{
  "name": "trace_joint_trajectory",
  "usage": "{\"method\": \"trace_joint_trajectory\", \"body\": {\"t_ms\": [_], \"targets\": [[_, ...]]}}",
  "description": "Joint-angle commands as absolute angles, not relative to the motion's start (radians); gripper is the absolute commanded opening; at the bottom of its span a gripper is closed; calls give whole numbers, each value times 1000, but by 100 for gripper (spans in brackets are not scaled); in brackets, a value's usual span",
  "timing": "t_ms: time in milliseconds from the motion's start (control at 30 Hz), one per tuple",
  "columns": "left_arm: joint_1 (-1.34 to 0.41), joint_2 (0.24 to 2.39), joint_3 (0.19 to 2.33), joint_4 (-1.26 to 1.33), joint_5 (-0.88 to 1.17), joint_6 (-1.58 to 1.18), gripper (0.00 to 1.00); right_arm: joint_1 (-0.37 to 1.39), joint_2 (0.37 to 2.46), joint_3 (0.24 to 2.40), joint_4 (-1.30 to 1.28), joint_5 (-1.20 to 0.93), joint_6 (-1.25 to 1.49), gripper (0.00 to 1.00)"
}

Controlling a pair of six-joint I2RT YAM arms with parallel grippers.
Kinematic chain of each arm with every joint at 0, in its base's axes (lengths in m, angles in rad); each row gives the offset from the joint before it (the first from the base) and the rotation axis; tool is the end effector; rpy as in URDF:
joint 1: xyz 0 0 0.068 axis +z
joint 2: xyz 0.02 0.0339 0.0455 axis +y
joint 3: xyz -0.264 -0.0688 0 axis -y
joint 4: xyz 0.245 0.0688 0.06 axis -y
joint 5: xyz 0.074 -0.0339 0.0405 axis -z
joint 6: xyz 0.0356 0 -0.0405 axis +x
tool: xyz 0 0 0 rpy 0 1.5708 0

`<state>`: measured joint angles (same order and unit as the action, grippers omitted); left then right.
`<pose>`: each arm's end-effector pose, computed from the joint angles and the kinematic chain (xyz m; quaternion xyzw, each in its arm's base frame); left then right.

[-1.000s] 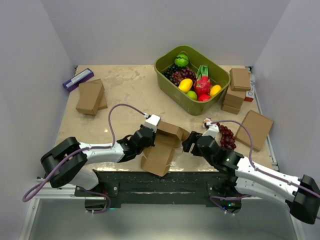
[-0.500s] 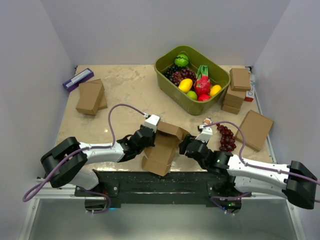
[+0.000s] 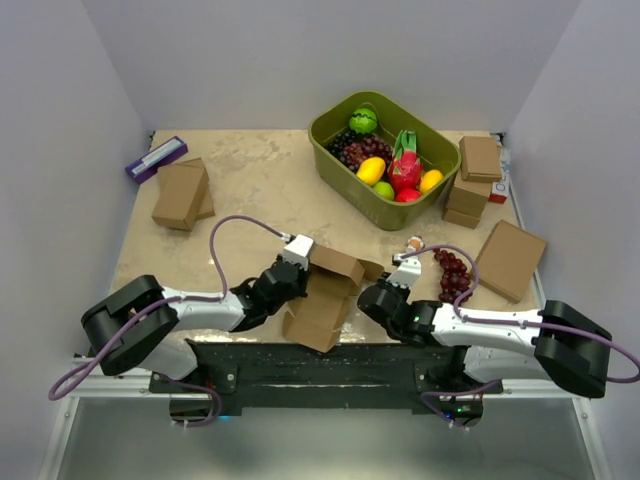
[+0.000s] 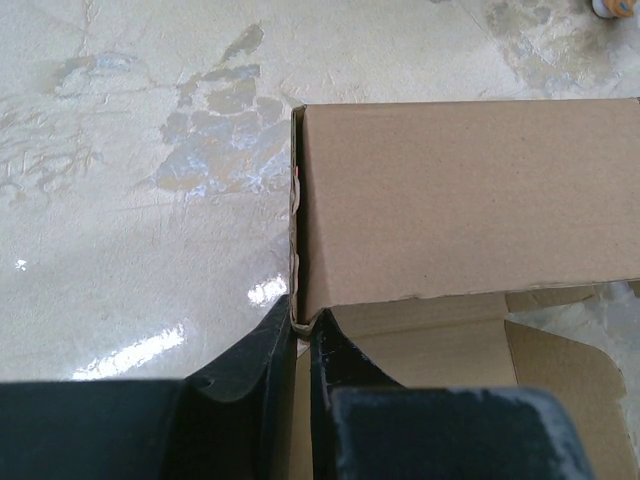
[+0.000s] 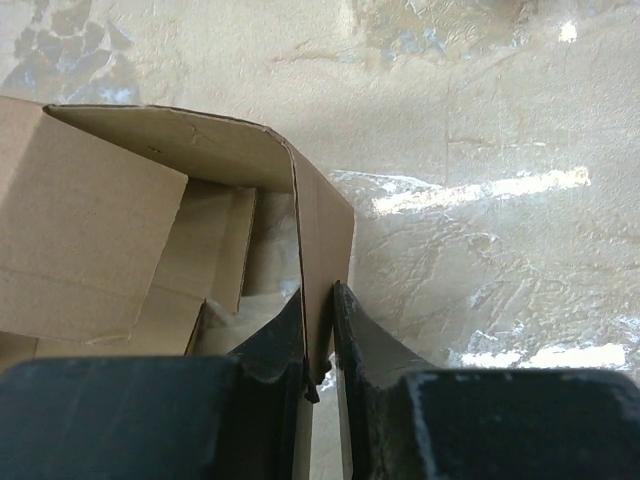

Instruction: Fold the paper box

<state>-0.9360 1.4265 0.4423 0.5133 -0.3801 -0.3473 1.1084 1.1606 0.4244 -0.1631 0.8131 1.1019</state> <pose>0.1666 -0.2040 0.1554 0.1484 0.8298 -0.1782 0.5075 0.1114 0.1655 0.1585 0.1275 0.8676 0.1028 0.4695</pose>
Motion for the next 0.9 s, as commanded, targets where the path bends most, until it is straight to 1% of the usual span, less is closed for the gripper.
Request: {"method": "trace_joint_trajectory", "body": {"t_ms": [0,33,200,233,300,433,567,700,767,867], "targets": [[-931,1404,390,603,-361,-344,18,1117,1160,457,-147,870,1149,15],[-931,1390,381,621,-357,-344,22,1118,1158,456,-147,871,1149,15],[-931,1376,362,670,-354,-322,31,1117,1161,456,-146,864,1146,15],[-931,1379,361,675,-347,-315,36,1117,1163,454,-144,864,1144,15],[-931,1382,364,683,-345,-304,38,1118,1163,453,-138,859,1146,15],[-925,1382,362,706,-331,-290,47,1118,1160,451,-138,854,1144,15],[-917,1385,354,730,-322,-296,51,1117,1149,448,-137,851,1143,15],[-913,1414,359,778,-321,-287,51,1118,1141,443,-133,848,1141,15],[-913,1430,359,804,-336,-285,48,1118,1138,445,-135,848,1141,15],[-913,1457,347,866,-354,-287,39,1118,1134,442,-137,848,1143,15]]}}
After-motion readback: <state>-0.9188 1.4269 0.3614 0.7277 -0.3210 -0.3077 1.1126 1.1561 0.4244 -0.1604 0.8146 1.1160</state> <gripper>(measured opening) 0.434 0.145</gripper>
